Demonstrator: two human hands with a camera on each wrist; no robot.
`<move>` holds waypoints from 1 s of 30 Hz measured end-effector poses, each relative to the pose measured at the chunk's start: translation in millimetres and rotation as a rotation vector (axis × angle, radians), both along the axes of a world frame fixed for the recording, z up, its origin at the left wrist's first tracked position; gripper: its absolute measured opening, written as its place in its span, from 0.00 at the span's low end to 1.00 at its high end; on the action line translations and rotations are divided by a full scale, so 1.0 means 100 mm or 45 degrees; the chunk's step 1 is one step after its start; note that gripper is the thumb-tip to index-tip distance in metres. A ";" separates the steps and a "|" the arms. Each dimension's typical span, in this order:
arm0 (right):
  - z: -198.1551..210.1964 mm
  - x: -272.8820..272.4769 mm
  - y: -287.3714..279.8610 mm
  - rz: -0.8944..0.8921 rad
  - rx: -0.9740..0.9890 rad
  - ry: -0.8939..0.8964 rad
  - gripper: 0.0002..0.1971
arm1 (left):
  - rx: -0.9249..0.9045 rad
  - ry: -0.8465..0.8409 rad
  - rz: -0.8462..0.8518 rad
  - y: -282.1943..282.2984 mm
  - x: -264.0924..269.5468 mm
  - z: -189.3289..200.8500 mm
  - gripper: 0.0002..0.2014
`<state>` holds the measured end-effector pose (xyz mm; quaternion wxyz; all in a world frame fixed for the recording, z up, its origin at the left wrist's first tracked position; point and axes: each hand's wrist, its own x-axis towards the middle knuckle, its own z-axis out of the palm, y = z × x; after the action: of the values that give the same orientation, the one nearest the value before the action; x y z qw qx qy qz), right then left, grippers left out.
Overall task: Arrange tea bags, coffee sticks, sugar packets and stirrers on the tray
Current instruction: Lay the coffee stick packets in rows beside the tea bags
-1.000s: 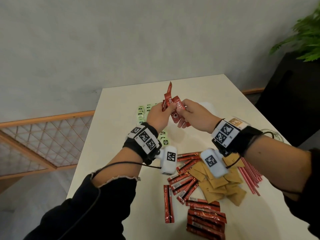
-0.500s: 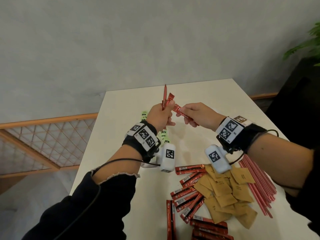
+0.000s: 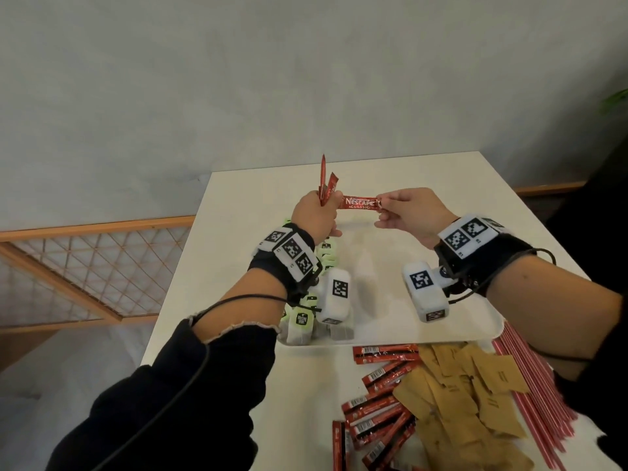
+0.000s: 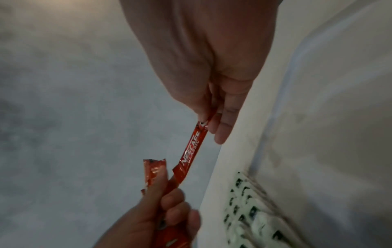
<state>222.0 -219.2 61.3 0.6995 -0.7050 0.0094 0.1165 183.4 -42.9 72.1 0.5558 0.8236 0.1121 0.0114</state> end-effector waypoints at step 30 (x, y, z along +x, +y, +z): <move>-0.64 0.48 0.22 -0.072 -0.703 0.020 0.19 | -0.262 0.213 -0.223 0.31 0.10 -0.37 0.13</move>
<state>269.9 -197.5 -2.7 0.4838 -0.8675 0.0660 0.0954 193.5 -11.4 35.1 0.6249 0.7669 0.0864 -0.1174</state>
